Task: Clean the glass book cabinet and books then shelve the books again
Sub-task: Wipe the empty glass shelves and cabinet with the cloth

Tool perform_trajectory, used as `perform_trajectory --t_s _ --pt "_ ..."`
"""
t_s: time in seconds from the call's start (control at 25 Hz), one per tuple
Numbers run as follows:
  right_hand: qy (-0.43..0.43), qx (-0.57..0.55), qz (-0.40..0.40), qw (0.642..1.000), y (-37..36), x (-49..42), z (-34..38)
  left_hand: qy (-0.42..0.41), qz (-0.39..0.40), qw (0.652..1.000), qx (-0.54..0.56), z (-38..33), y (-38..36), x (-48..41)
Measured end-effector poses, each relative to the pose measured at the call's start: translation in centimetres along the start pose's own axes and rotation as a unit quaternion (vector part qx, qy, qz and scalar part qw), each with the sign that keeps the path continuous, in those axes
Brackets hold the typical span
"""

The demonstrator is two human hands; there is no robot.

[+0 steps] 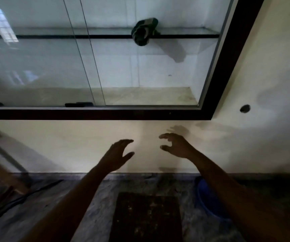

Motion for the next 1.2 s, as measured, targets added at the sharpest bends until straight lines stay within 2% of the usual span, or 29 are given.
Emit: perform_trajectory --t_s 0.16,0.24,0.4,0.6,0.72,0.76,0.8,0.84,0.92,1.0,1.2 --pt "0.116 0.003 -0.109 0.987 11.2 -3.2 5.9 -0.054 -0.132 0.985 -0.099 -4.2 10.2 -4.9" --pt "0.162 0.045 -0.153 0.974 16.2 -4.8 10.0 -0.061 -0.178 0.971 -0.15 -5.5 15.1 -7.6" --pt "0.24 0.105 -0.217 0.94 23.1 -7.6 17.6 -0.068 -0.268 0.921 -0.275 -6.7 22.7 -12.9" --pt "0.239 0.227 -0.272 0.904 26.0 -13.0 18.6 -0.025 -0.308 0.891 -0.332 -5.4 27.4 -20.1" --pt "0.19 0.28 -0.21 0.918 25.5 -18.6 16.6 -0.026 -0.304 0.888 -0.345 -2.8 27.3 -24.8" --pt "0.182 0.318 -0.197 0.909 25.1 -20.1 16.1 -0.022 -0.288 0.884 -0.367 -1.7 26.9 -26.2" --pt "0.212 0.357 -0.226 0.881 25.2 -20.8 16.4 -0.026 -0.29 0.876 -0.385 -0.8 26.5 -27.3" --pt "0.277 0.368 -0.284 0.841 25.6 -21.0 17.2 -0.042 -0.303 0.868 -0.39 -0.2 26.0 -27.9" --pt "0.374 0.349 -0.373 0.774 26.1 -19.4 17.9 -0.091 -0.379 0.841 -0.375 -0.3 26.4 -27.7" --pt "0.423 0.355 -0.412 0.724 25.7 -18.9 17.5 -0.107 -0.451 0.818 -0.341 -0.4 26.6 -27.3" --pt "0.338 0.33 -0.356 0.806 25.4 -20.8 15.7 -0.097 -0.407 0.862 -0.284 -0.2 26.2 -27.3"
Point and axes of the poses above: each hand's wrist, its own x-axis away from the middle knuckle, its own y-axis out of the back of the hand, z = x × y, the point moved 9 cm from there along -x, towards the middle knuckle, and after that the axes turned 11 degrees about -x, right-handed, at the moved point
